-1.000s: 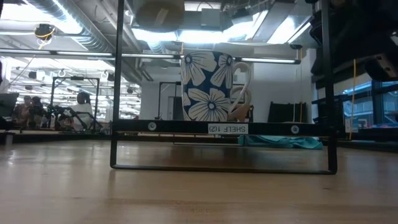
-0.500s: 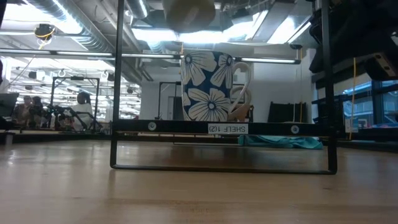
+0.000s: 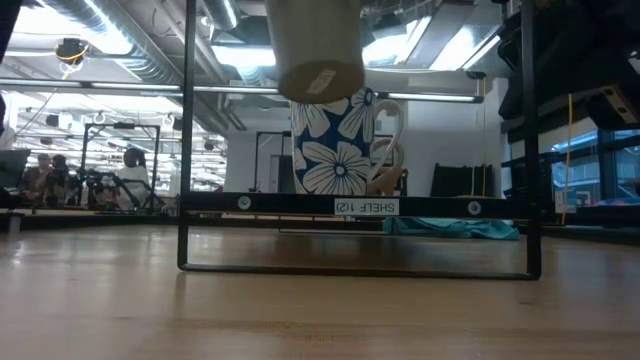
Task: Stack small to large cups/mugs on shelf
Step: Put the gray cup on the shelf
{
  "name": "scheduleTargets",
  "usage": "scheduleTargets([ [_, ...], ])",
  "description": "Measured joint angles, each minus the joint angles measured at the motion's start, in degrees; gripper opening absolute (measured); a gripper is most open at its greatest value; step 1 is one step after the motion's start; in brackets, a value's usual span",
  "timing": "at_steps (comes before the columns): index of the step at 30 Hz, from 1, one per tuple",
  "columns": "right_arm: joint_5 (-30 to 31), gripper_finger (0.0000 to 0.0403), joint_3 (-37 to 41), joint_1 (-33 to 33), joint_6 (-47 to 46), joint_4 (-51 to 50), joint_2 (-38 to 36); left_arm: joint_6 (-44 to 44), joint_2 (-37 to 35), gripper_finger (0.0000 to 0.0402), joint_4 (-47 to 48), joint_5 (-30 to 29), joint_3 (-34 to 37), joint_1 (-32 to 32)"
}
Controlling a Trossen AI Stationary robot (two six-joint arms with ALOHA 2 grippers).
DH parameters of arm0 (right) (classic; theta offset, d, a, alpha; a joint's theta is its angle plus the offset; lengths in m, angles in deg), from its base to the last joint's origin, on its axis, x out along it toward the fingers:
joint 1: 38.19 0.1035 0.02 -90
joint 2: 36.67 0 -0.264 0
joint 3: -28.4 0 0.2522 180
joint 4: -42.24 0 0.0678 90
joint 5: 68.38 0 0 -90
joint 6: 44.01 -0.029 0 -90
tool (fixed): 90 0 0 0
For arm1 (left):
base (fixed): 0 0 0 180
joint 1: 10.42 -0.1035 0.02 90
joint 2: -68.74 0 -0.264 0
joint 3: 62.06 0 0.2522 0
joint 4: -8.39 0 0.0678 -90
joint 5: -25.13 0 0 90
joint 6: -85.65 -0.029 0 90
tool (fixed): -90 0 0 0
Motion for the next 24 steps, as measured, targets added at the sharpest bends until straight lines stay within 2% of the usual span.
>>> scheduleTargets([
  [24,0.02,0.0006,0.00,0.01,0.01,-0.44,0.00,-5.87,3.03,0.0000,-2.36,0.19,-0.02,-0.87],
])
